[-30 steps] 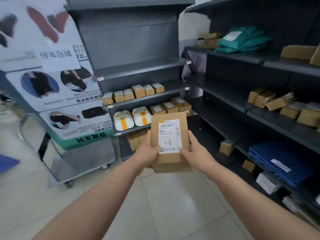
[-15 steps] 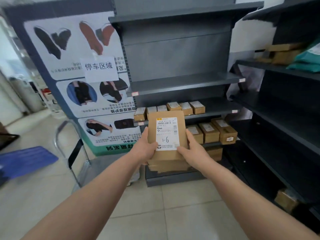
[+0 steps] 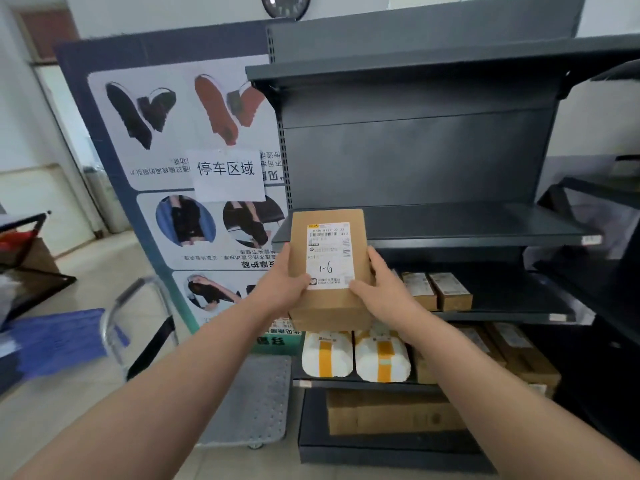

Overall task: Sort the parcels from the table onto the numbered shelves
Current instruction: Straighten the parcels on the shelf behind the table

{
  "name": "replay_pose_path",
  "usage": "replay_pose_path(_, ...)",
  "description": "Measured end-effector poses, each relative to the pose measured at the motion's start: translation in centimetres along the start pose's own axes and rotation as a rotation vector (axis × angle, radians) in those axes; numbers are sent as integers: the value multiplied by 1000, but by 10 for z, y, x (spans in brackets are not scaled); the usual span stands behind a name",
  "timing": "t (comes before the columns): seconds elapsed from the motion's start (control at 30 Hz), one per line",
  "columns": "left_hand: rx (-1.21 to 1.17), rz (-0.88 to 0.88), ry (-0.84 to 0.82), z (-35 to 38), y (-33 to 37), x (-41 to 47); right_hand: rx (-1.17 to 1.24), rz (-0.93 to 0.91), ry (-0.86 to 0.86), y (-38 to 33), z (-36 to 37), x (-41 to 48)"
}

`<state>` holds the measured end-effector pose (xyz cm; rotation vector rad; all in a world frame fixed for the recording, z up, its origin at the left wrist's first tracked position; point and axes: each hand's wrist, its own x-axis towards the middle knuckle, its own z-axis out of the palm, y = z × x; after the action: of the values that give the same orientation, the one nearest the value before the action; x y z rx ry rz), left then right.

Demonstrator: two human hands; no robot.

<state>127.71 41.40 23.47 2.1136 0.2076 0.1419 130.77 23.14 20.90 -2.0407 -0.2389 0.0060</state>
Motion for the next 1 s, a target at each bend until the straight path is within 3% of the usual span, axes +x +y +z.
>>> replay_pose_path(0.43,-3,155,-6,-52,4,258,82,11,86,-31,39,257)
replay_pose_path(0.57,32,176,15,-55,-3,323,-40,-66,151,-26,56,318)
replay_pose_path(0.77,148,208,-40,-49,-34,376,-308,-207,185,-2,74,362)
replay_pose_path(1.0,320,289,75,-39,-50,391,-372,-210,275,8,89,373)
